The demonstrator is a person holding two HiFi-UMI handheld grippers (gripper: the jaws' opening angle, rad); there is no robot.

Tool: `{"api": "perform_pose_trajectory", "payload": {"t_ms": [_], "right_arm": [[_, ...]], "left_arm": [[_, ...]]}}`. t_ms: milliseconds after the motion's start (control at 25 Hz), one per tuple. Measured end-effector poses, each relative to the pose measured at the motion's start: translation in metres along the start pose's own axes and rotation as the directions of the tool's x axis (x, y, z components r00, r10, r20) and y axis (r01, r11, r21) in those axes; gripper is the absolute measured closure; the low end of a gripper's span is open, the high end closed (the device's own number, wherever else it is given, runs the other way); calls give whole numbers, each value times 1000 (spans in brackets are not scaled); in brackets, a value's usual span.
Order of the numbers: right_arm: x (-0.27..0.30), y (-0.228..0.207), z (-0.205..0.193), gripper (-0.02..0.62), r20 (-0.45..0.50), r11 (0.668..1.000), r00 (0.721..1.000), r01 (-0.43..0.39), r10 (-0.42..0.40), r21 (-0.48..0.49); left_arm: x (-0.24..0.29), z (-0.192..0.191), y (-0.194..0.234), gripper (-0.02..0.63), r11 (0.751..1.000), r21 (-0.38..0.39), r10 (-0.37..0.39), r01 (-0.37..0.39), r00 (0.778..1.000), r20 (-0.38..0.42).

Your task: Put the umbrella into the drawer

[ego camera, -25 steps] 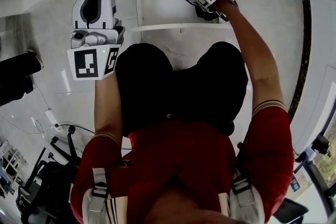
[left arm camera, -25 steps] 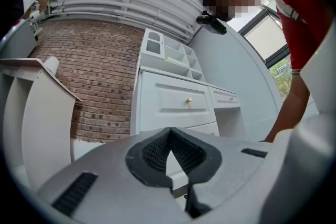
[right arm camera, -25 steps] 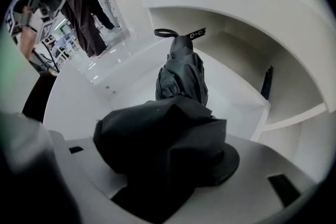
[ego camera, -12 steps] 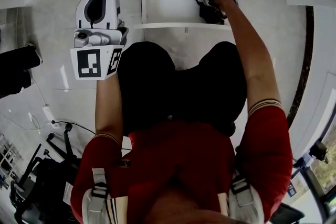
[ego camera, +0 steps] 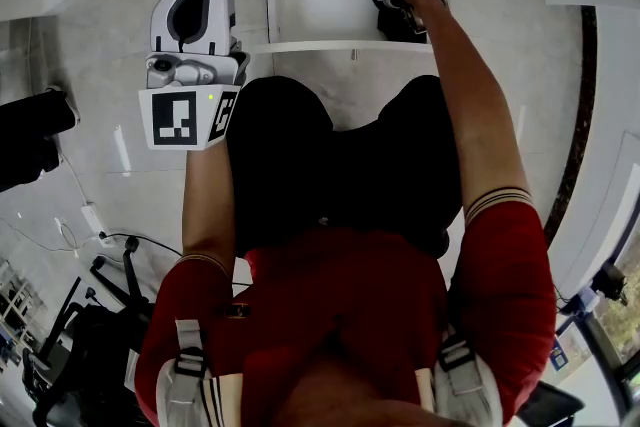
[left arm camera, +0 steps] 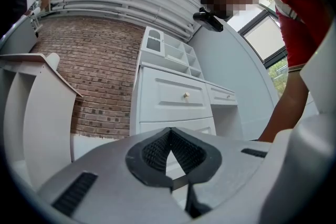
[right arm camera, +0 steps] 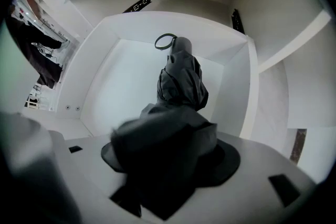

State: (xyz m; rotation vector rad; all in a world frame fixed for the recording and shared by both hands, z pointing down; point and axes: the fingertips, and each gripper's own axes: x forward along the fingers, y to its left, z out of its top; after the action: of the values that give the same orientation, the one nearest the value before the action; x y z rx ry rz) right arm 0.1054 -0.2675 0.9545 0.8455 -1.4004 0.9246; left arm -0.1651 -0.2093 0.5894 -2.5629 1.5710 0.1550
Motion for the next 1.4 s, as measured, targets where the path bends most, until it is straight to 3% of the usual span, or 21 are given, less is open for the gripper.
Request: {"api": "perform_pose_trajectory", "payload": {"t_ms": [160,360,480,600,840,1000,1280,1400], "right_arm": [[-5,-1,3,325,17,1000,1000,9,-9,-6],[-41,0,12,344,132,999,991,-17,22,-39],[-73,4,21,357,245,996,967,-45,63,-75],[-112,7,28,405,386,989,919,-19,75,-148],[-179,19,37,595,657,943,751,164,71,-289],[-210,41,37,597,770,921,623,206,136,-330],[-315,87,28,597,895,895,306,207,324,-395],[-359,101,19,598,903,892,223,188,368,-411]], "left_arm": [[1,-5,0,600,1000,-11,-9,9,1000,-3],[4,-8,-7,600,999,-24,-25,24,1000,-8],[9,-11,-13,600,998,-28,-51,50,998,-24],[13,-16,-20,600,996,-29,-83,82,995,-61],[21,-21,-27,600,995,-26,-93,92,992,-81],[28,-24,-36,600,994,-23,-105,103,990,-93],[37,5,-48,600,992,-27,-128,126,984,-123],[40,35,-54,600,990,-29,-142,139,981,-133]]}}
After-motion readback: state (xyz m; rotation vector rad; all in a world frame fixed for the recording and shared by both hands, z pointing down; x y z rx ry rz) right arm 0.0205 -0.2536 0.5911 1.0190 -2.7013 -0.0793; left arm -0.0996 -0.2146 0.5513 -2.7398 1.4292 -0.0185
